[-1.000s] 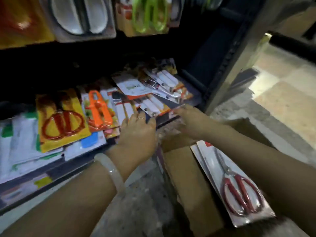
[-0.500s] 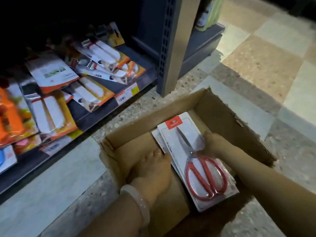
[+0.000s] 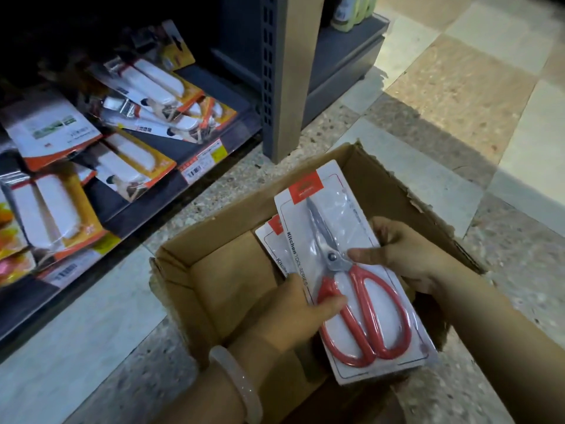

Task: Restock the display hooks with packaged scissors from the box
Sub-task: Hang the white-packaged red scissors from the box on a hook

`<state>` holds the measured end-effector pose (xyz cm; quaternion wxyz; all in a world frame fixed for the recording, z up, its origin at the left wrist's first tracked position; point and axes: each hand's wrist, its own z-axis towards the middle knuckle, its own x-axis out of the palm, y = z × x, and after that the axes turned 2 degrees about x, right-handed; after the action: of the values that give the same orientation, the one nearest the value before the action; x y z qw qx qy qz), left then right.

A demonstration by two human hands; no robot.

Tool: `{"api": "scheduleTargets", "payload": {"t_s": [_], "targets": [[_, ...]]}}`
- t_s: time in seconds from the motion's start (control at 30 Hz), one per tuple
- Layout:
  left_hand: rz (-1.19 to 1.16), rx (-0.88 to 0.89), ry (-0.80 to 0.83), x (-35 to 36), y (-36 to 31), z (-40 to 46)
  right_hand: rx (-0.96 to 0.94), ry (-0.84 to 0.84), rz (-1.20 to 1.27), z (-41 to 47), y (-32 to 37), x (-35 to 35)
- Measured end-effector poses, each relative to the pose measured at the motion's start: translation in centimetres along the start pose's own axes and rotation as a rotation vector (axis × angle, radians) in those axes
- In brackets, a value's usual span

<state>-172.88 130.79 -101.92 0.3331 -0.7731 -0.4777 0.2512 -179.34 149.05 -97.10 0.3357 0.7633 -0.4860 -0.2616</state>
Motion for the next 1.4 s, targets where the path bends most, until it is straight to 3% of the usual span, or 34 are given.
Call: {"api": "scheduleTargets", "payload": {"t_s": [0.07,0.17,0.37,0.47,0.5,0.57,0.63,0.7,0.83,1.13,1.4], "targets": [[-0.331,-0.018,-0.135,0.5,-0.4,0.0,-0.065,-0.01,0.04,-0.6,0.8,0.4],[-0.701,-0.074,-0.152,0.7,-1.3,-0.2,-0.109,0.029,0.095,-0.9,1.5,0.6],[-0.685,0.025,-0.226,0.2,-2.1,-2.4,-0.103,0.126,0.173,-1.5,2.0,0.5],[-0.518,0.109,-0.368,-0.8,-2.6,-3.7,-0.046,-0.069,0.226,0.1,1.0,0.3],[-0.477,0.143,-0.421,-1.4,-2.8,-4.0,-0.013,-0.178,0.131,0.8,0.4,0.3],[-0.433,0.206,-0.501,-2.9,-3.3,-4.4,0.097,-0.344,-0.307,2.2,-0.9,0.3],[-0.437,0.252,-0.566,-4.3,-3.6,-4.4,0.252,-0.33,-0.606,2.9,-1.9,1.0],[-0.432,0.279,-0.612,-5.4,-3.4,-4.3,0.324,-0.291,-0.708,3.0,-2.7,2.3],[-0.365,0.305,-0.663,-6.3,-2.8,-4.3,0.266,-0.4,-0.927,3.2,-3.8,3.8],[-0.327,0.335,-0.73,-9.1,-2.3,-6.6,0.229,-0.34,-0.48,0.2,-1.8,3.8],[-0.34,0.452,-0.743,-13.8,-2.8,-10.5,-0.134,-0.192,-0.102,-6.2,3.9,4.1]]}}
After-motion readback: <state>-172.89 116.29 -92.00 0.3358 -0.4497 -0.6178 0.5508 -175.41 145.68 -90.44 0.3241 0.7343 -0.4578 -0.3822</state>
